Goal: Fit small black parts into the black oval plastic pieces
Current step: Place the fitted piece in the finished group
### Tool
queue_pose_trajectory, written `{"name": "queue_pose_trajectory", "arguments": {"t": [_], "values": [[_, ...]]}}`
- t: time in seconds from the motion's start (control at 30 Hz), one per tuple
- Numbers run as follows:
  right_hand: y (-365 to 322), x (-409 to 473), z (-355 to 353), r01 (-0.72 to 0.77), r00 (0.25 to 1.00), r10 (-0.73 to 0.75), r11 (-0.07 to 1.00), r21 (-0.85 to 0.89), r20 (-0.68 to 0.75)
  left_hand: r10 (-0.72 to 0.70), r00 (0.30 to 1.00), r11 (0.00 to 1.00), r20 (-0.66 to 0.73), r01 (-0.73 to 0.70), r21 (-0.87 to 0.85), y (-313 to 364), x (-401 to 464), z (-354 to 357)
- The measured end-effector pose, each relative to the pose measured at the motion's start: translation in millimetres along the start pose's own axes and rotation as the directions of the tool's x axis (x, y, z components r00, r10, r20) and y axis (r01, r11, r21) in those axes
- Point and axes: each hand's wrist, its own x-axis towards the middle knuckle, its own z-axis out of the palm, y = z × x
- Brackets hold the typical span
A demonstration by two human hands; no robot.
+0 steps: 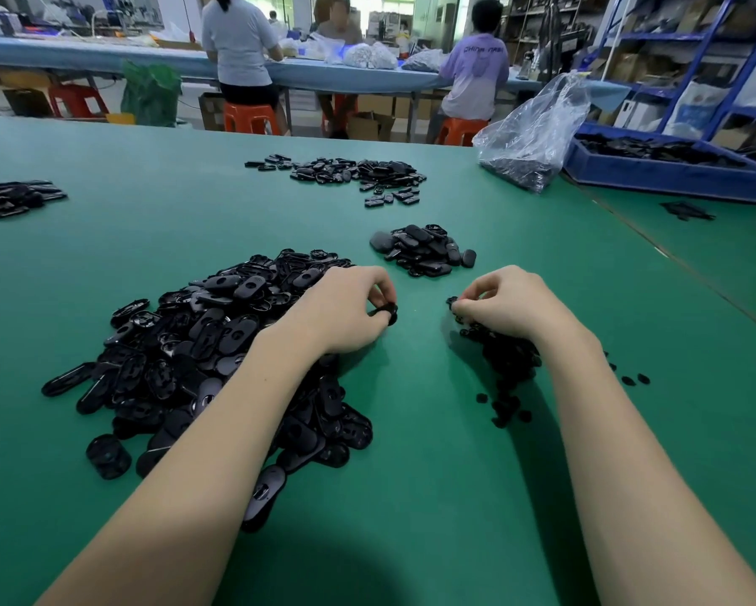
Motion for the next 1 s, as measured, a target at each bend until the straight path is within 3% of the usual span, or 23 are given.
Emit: {"name": "queue_pose_trajectory", "arguments": {"t": [0.17,0.27,0.37,0.53,0.7,1.0], "values": [[0.6,-7.0,-8.3,-0.019,0.997,0.029,0.989,-0.148,0.07,-0.07,0.991,0.96,-0.116,0.035,-0.279,12.1,0.1,4.2],[-1.6,-9.6,-8.7,-0.034,0.995,0.048,0.987,-0.159,0.086,-0.214,0.976,0.803,-0.048,0.148,-0.577,14.6,-1.1,5.2],[-2.4,-9.7,-7.5,-0.034,0.996,0.046,0.986,-0.162,0.071,-0.288,0.957,0.709,0.011,0.221,-0.67,12.9,-1.4,7.8],[-2.0,-8.6,-5.2,-0.016,0.997,0.028,0.985,-0.169,0.067,-0.333,0.943,0.782,-0.004,0.273,-0.56,8.9,-0.4,9.7],[-1.6,-6.0,-2.1,-0.004,0.997,0.015,0.99,-0.143,0.08,-0.337,0.941,0.905,-0.038,0.313,-0.287,8.9,-1.9,2.3],[-1.4,-4.2,3.0,-0.003,0.995,0.012,0.996,-0.093,0.096,-0.354,0.933,0.931,-0.06,0.346,-0.12,-0.6,-0.7,-1.1]]}}
